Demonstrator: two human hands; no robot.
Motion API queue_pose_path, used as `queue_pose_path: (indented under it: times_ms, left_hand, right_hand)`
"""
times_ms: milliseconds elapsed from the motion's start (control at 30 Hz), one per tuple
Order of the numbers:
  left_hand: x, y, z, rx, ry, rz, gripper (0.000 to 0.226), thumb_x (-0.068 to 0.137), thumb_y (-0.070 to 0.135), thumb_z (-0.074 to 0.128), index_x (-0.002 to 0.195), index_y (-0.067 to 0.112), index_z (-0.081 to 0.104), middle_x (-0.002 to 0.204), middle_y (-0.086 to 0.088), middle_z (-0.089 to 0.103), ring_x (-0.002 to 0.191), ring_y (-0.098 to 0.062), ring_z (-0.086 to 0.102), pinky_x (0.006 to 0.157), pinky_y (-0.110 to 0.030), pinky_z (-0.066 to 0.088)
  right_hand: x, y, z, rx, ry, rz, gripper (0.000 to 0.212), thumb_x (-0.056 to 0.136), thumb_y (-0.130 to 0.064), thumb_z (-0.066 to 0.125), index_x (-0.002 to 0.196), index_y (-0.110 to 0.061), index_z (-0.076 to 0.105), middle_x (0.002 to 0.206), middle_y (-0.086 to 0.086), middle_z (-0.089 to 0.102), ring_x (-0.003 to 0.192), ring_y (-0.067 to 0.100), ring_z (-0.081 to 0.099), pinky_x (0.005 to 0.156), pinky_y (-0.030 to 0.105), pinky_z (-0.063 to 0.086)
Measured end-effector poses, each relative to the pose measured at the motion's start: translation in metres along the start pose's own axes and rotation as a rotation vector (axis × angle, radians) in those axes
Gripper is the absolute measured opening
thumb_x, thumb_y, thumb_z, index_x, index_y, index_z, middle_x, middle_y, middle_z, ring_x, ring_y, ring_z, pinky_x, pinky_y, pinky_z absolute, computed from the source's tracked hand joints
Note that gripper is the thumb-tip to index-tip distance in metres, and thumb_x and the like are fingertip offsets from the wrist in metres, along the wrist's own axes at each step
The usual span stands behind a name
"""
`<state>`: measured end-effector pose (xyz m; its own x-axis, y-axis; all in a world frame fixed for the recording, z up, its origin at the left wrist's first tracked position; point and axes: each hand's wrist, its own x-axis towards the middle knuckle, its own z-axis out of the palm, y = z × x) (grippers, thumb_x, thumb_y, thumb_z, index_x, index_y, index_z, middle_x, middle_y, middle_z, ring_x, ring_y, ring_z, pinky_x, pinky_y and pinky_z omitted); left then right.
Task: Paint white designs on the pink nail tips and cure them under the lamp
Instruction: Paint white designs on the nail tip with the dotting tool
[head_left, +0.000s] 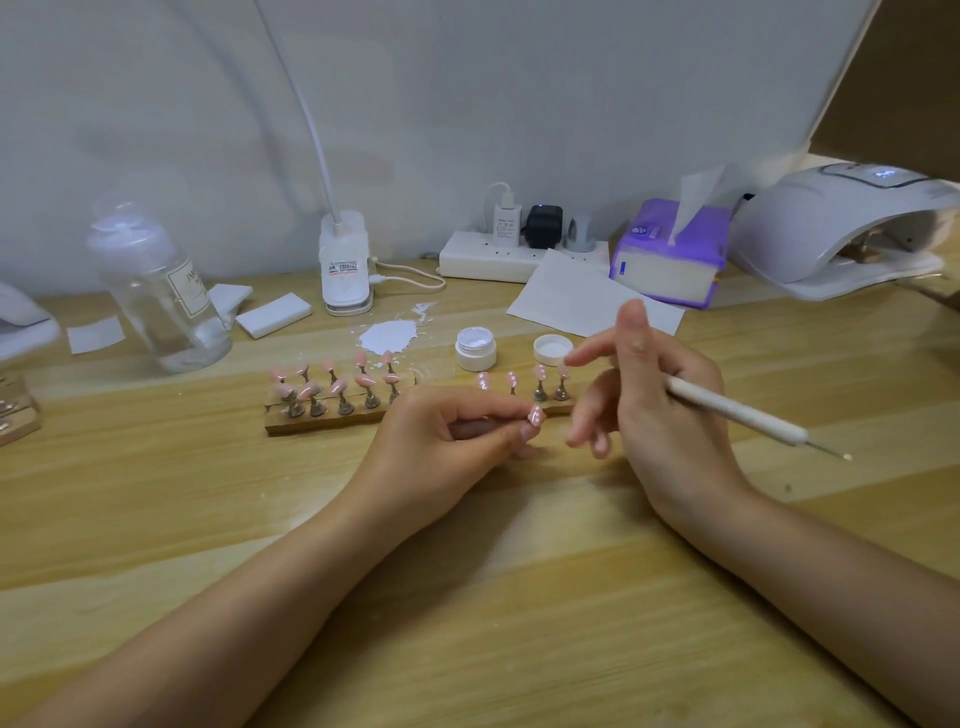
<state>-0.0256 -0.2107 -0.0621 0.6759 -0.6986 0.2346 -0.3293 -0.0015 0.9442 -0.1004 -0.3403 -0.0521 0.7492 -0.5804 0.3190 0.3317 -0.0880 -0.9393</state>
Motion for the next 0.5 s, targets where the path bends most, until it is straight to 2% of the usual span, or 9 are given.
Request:
queue_pose_path:
  times_ms: [67, 133, 167, 233, 333, 400, 500]
  left_hand:
    - [-0.001, 0.002, 0.000, -0.034, 0.019, -0.010, 0.019, 0.076, 0.001, 0.068, 0.076, 0.019, 0.072, 0.068, 0.004, 0.072, 0.067, -0.008, 0.070, 0.057, -0.015, 0.052]
    - [0.000, 0.003, 0.000, -0.047, 0.029, 0.022, 0.015, 0.075, 0.003, 0.068, 0.079, 0.016, 0.073, 0.075, -0.001, 0.071, 0.067, -0.010, 0.069, 0.058, -0.017, 0.054]
    - [0.000, 0.004, -0.001, -0.052, 0.031, 0.046, 0.016, 0.075, 0.003, 0.067, 0.085, 0.014, 0.073, 0.078, -0.003, 0.069, 0.066, -0.009, 0.069, 0.058, -0.016, 0.053]
    - [-0.001, 0.005, -0.002, -0.062, 0.048, 0.076, 0.020, 0.074, 0.004, 0.067, 0.091, 0.014, 0.071, 0.076, 0.002, 0.070, 0.064, -0.003, 0.067, 0.057, -0.012, 0.050]
    - [-0.001, 0.004, -0.003, -0.009, 0.093, 0.106, 0.023, 0.074, 0.002, 0.069, 0.082, 0.023, 0.072, 0.070, 0.010, 0.070, 0.065, 0.006, 0.062, 0.058, -0.010, 0.049]
    - [-0.001, 0.004, -0.003, 0.010, 0.104, 0.118, 0.023, 0.072, 0.004, 0.070, 0.076, 0.027, 0.072, 0.069, 0.010, 0.070, 0.065, 0.006, 0.060, 0.059, -0.011, 0.049]
    - [-0.002, 0.004, -0.002, -0.012, 0.091, 0.114, 0.013, 0.066, 0.019, 0.070, 0.075, 0.027, 0.072, 0.067, 0.012, 0.071, 0.064, 0.005, 0.062, 0.059, -0.011, 0.049]
  right_hand:
    - [0.001, -0.001, -0.004, -0.072, -0.004, -0.042, 0.043, 0.083, -0.050, 0.041, 0.067, -0.016, 0.061, 0.036, 0.002, 0.053, 0.029, 0.005, 0.039, 0.036, 0.013, 0.034]
    - [0.002, -0.001, -0.009, -0.166, -0.063, -0.157, 0.028, 0.084, -0.041, 0.057, 0.066, -0.019, 0.059, 0.045, -0.002, 0.058, 0.037, 0.003, 0.045, 0.043, 0.012, 0.038]
    - [0.002, -0.001, -0.011, -0.236, -0.110, -0.221, 0.021, 0.079, -0.034, 0.067, 0.067, -0.021, 0.056, 0.053, -0.001, 0.061, 0.045, 0.004, 0.050, 0.049, 0.013, 0.041]
    - [0.002, 0.002, -0.014, -0.342, -0.206, -0.292, 0.024, 0.067, -0.025, 0.076, 0.073, -0.024, 0.052, 0.071, 0.000, 0.066, 0.063, 0.010, 0.058, 0.057, 0.016, 0.046]
    - [0.000, 0.005, -0.014, -0.426, -0.317, -0.328, 0.033, 0.064, -0.023, 0.078, 0.079, -0.019, 0.048, 0.087, -0.004, 0.068, 0.083, 0.009, 0.062, 0.069, 0.023, 0.051]
    - [-0.001, 0.007, -0.013, -0.443, -0.318, -0.332, 0.032, 0.066, -0.021, 0.076, 0.079, -0.017, 0.047, 0.088, -0.009, 0.068, 0.083, 0.008, 0.062, 0.072, 0.025, 0.050]
    - [0.000, 0.008, -0.011, -0.421, -0.305, -0.321, 0.028, 0.070, -0.019, 0.073, 0.078, -0.022, 0.046, 0.085, -0.008, 0.068, 0.083, 0.015, 0.064, 0.073, 0.033, 0.051]
